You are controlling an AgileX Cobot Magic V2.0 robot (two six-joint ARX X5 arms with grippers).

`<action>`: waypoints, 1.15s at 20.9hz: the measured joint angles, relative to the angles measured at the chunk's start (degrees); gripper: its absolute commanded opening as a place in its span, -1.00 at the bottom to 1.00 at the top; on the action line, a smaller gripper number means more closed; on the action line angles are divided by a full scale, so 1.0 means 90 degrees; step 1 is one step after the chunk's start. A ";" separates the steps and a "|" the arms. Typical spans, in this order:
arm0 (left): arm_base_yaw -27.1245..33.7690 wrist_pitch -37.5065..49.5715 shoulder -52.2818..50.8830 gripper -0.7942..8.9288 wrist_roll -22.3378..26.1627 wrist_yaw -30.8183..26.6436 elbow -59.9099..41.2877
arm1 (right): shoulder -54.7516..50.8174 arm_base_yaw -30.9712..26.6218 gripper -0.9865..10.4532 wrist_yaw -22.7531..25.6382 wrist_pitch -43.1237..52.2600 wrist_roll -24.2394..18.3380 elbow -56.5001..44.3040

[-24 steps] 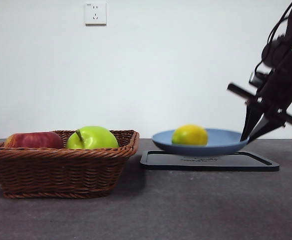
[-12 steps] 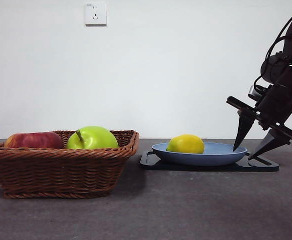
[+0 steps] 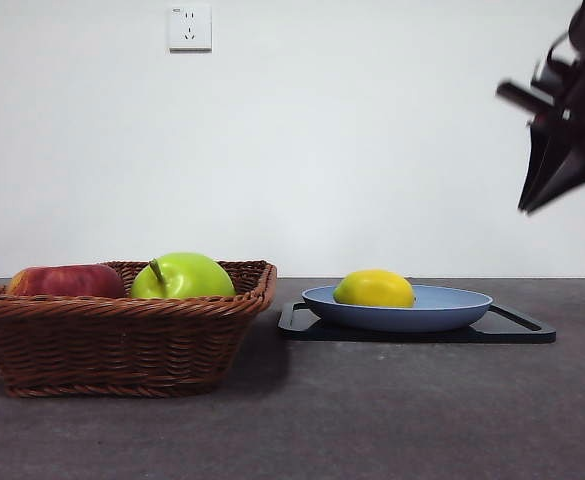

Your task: Take the lemon from the basket,put the lemon in the plate,hand out the plate

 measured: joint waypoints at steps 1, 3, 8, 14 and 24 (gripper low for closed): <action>0.0027 0.0080 -0.0002 -0.83 0.0085 -0.0051 0.0000 | -0.0248 0.0097 -0.82 0.0078 -0.0066 -0.0121 0.0000; 0.0136 0.0248 -0.0002 -0.82 0.0270 -0.0172 0.0000 | -0.0789 0.0447 -0.82 0.0498 -0.0092 -0.0301 0.0000; 0.0940 0.0287 -0.0005 -0.82 0.0622 -0.0199 -0.0056 | -0.2055 0.1542 -0.82 0.2271 0.0075 -0.0571 -0.0083; 0.1826 0.2025 -0.0886 -0.82 0.0661 0.0138 -0.1732 | -0.4068 0.2669 -0.82 0.3364 0.1904 -0.0651 -0.1834; 0.2110 0.3708 -0.3764 -0.82 -0.0080 0.0146 -0.5195 | -0.7322 0.3334 -0.82 0.4333 0.3436 -0.0661 -0.5178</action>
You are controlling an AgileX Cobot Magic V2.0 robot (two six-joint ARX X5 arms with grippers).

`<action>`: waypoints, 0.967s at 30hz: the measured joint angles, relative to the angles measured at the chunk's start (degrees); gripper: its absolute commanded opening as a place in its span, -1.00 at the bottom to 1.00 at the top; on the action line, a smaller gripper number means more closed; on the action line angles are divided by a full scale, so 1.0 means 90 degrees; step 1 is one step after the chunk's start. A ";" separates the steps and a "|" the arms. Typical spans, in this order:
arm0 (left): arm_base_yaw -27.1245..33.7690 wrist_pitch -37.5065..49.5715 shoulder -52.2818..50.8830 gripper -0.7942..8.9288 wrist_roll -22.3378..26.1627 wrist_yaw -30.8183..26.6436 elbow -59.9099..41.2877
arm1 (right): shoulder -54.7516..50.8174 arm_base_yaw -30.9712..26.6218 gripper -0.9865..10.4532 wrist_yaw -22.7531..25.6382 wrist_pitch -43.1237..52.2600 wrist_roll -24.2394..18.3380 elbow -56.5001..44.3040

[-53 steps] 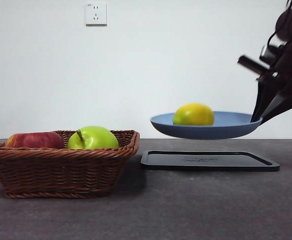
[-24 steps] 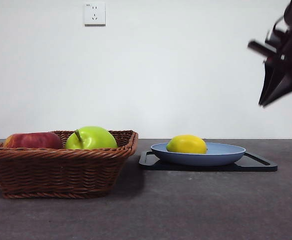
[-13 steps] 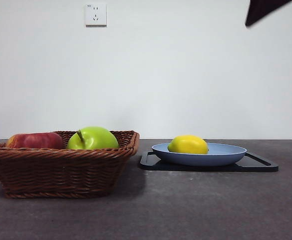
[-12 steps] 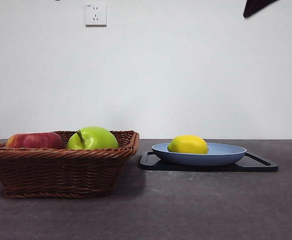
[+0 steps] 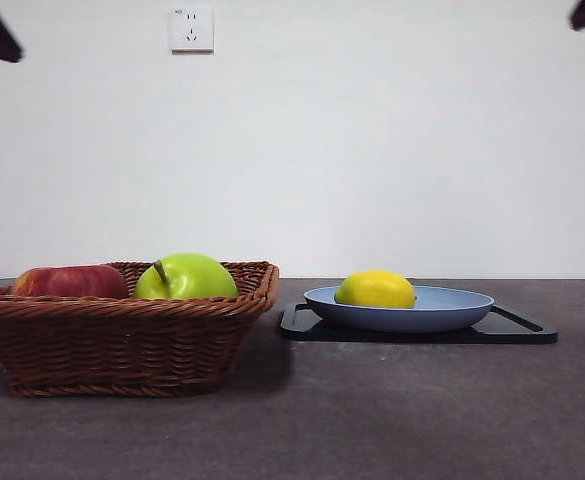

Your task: Take the lemon from the basket,put the lemon in the plate,hand out the plate

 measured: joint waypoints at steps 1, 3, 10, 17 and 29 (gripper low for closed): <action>0.0000 0.0002 -0.0236 -0.82 -0.0085 0.0002 -0.0141 | -0.0216 0.0022 -0.82 0.0061 0.0000 0.0002 -0.0104; 0.0000 -0.0005 -0.0707 -0.82 -0.0204 0.0000 -0.0338 | -0.0619 0.0027 -0.82 0.0107 -0.0049 0.0019 -0.0192; 0.0000 0.0112 -0.1054 -0.82 -0.0313 0.0002 -0.0313 | -0.0945 0.0027 -0.82 0.0126 0.0019 0.0024 -0.0168; 0.0000 0.0100 -0.0908 -0.82 -0.0313 0.0002 -0.0313 | -0.0908 0.0027 -0.82 0.0129 0.0017 0.0024 -0.0168; 0.0090 -0.0328 -0.1367 -0.82 -0.0197 -0.0019 -0.0323 | -0.0908 0.0027 -0.82 0.0129 0.0017 0.0024 -0.0168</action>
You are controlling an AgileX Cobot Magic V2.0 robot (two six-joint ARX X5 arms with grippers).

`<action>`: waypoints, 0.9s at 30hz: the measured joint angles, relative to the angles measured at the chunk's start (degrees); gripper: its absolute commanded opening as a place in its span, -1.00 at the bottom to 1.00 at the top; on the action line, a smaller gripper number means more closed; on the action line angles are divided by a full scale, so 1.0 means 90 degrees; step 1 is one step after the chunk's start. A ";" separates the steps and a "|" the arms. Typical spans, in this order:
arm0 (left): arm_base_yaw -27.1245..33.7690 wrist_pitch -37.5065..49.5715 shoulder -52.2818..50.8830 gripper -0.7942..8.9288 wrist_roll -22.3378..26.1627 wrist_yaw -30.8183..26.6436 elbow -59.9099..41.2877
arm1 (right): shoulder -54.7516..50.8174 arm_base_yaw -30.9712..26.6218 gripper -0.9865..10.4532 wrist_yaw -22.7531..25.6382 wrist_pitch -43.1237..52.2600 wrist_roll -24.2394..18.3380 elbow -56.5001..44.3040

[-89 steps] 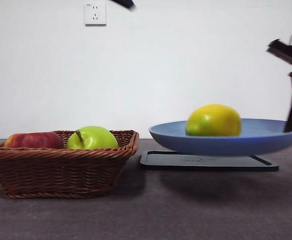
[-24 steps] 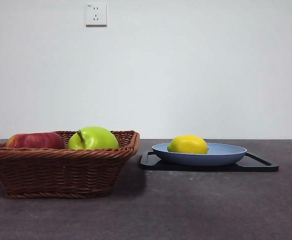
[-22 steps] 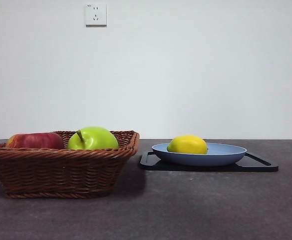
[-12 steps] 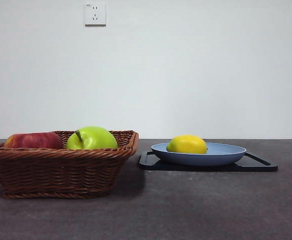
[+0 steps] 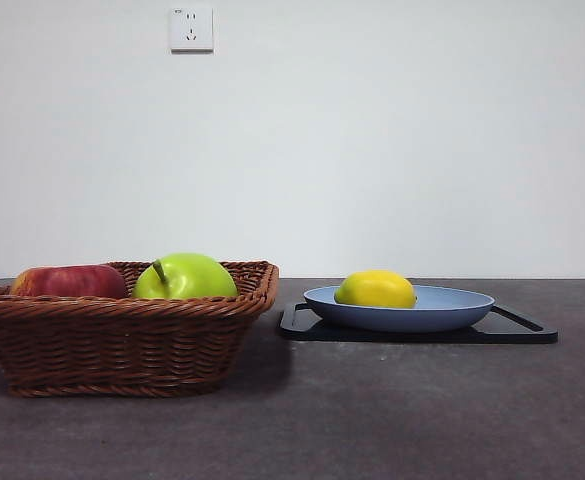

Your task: Take the lemon from the basket,put the lemon in the plate,hand out the plate

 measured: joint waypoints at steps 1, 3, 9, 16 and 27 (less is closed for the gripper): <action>0.0136 -0.0189 -0.0255 -0.82 0.0109 -0.0005 -0.0002 | 0.0000 0.0000 -0.82 -0.0002 0.0002 0.0000 0.0000; 0.0466 -0.0425 -0.0724 -0.82 0.0192 -0.0039 -0.0080 | 0.0000 0.0000 -0.82 -0.0002 0.0000 0.0000 0.0000; 0.1809 -0.0219 -0.1953 -0.82 0.0231 -0.0010 -0.0998 | 0.0000 0.0000 -0.82 -0.0002 0.0002 0.0000 0.0000; 0.2645 0.0437 -0.2205 -0.82 0.0216 0.0192 -0.2300 | 0.0005 0.0000 -0.82 0.0000 0.0002 0.0000 0.0000; 0.2686 0.0765 -0.2212 -0.82 0.0053 0.0187 -0.3075 | 0.0005 0.0000 -0.82 -0.0002 0.0000 0.0000 0.0000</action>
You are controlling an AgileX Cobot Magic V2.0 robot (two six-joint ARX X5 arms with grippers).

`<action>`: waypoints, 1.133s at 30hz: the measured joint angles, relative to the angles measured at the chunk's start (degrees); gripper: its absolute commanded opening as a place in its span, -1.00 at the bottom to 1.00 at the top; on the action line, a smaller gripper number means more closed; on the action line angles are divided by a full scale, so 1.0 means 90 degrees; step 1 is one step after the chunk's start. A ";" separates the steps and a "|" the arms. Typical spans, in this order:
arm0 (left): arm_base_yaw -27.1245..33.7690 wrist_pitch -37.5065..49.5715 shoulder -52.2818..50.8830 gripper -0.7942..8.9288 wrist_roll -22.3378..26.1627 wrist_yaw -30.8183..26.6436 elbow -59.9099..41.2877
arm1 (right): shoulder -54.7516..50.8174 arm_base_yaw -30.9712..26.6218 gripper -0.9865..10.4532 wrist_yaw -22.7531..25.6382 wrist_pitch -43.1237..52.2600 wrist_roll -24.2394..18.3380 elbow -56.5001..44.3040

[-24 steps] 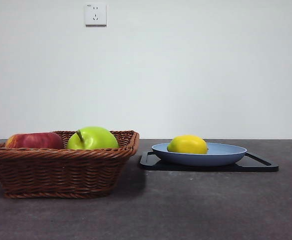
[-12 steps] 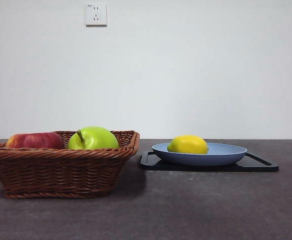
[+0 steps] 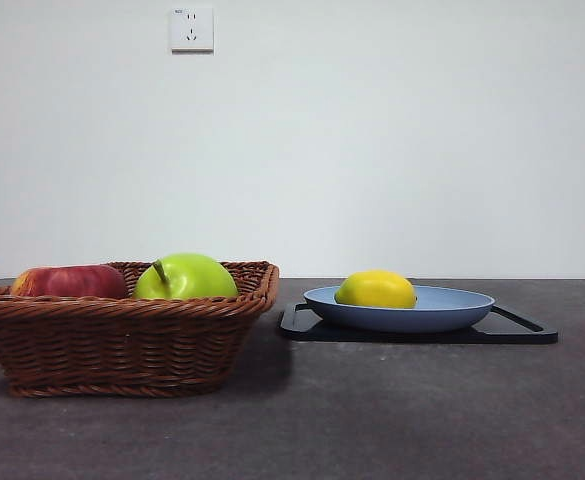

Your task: Take the lemon from the basket,put the lemon in the plate,hand out the plate

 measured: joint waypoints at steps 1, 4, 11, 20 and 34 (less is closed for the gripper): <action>0.0000 -0.0015 0.0000 -0.82 0.0000 0.0000 0.0000 | 0.0000 0.0000 -0.82 0.0002 0.0002 0.0000 0.0000; 0.0000 -0.0121 -0.0007 -0.82 0.0000 -0.0005 0.0000 | 0.0000 0.0000 -0.82 0.0002 0.0000 0.0000 0.0000; 0.0000 -0.0119 -0.0053 -0.82 0.0000 -0.0002 0.0000 | 0.0000 0.0000 -0.82 0.0002 0.0000 0.0000 0.0000; 0.0000 -0.0119 -0.0051 -0.82 0.0000 -0.0002 0.0000 | 0.0000 0.0000 -0.82 0.0002 0.0000 0.0000 0.0000; 0.0000 -0.0119 -0.0051 -0.82 0.0000 -0.0002 0.0000 | 0.0000 0.0000 -0.82 0.0036 0.0002 -0.0056 0.0000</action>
